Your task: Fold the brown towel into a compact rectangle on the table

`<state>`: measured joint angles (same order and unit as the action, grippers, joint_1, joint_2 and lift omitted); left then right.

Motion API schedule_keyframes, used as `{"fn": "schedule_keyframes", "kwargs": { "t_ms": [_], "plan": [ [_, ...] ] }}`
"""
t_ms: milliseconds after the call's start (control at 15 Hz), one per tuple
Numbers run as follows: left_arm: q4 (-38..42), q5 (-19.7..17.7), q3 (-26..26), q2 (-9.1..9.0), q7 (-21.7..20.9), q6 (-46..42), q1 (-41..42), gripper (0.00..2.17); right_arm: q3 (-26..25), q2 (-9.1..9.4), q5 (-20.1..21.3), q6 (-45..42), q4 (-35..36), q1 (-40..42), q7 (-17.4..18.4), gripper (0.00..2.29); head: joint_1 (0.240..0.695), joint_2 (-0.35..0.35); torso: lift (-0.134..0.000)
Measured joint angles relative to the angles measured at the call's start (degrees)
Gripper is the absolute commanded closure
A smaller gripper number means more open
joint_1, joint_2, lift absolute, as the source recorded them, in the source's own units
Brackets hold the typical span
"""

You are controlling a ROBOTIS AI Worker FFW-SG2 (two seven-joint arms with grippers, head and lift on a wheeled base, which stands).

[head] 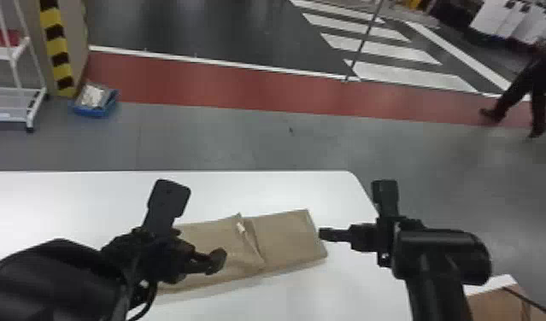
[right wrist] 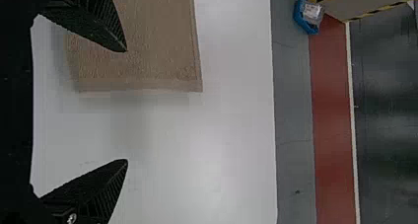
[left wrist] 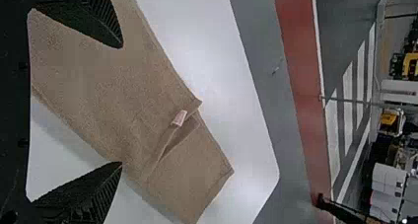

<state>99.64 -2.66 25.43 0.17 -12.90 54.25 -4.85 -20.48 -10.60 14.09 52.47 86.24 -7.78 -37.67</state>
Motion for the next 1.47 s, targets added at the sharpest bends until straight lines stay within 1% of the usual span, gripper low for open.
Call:
{"fn": "schedule_keyframes", "kwargs": {
  "t_ms": [133, 267, 333, 600, 667, 933, 1067, 1200, 1467],
  "plan": [
    [1.9, 0.0, -2.8, -0.01, -1.2, 0.0, 2.3, 0.03, 2.4, 1.62, -1.8, 2.4, 2.5, 0.7, 0.1, 0.08, 0.695, -0.35, 0.0],
    [3.0, 0.1, -5.7, 0.12, -1.8, -0.1, 3.9, 0.04, 5.2, 3.36, -2.4, 2.7, 3.1, 0.9, 0.1, 0.08, 0.695, -0.35, 0.0],
    [3.2, 0.1, -6.8, 0.26, -2.2, -0.3, 4.2, 0.04, 6.5, 3.91, -2.5, 2.6, 3.2, 0.9, 0.2, 0.08, 0.695, -0.35, 0.0],
    [2.0, 0.1, -12.4, 0.83, -3.9, -3.5, 5.2, 0.07, 11.6, 5.91, -2.1, 2.0, 2.7, 0.3, 1.2, 0.09, 0.695, -0.255, 0.0],
    [1.3, 0.1, -13.7, 1.13, -4.4, -4.7, 5.3, 0.07, 12.5, 6.3, -1.7, 2.0, 2.3, 0.1, 1.2, 0.09, 0.695, -0.212, 0.0],
    [-1.2, -0.2, -18.2, 1.48, -6.0, -7.3, 5.5, 0.08, 14.3, 7.06, -0.2, 2.7, 0.3, -1.2, 1.8, 0.12, 0.695, -0.161, 0.0],
    [-2.0, -0.3, -19.3, 1.54, -6.3, -8.3, 5.5, 0.08, 14.5, 7.26, 1.2, 4.0, -0.5, -1.9, 1.8, 0.12, 0.695, -0.151, 0.0],
    [-2.2, -0.4, -20.1, 1.58, -6.8, -8.6, 5.4, 0.08, 14.7, 7.41, 2.6, 6.6, -2.5, -3.3, 2.8, 0.12, 0.695, -0.15, 0.0],
    [-2.3, -0.4, -20.5, 1.58, -7.2, -8.6, 5.5, 0.08, 15.9, 7.58, 2.0, 4.8, -5.9, -4.1, 4.4, 0.16, 0.695, -0.14, 0.0]
  ]
}}
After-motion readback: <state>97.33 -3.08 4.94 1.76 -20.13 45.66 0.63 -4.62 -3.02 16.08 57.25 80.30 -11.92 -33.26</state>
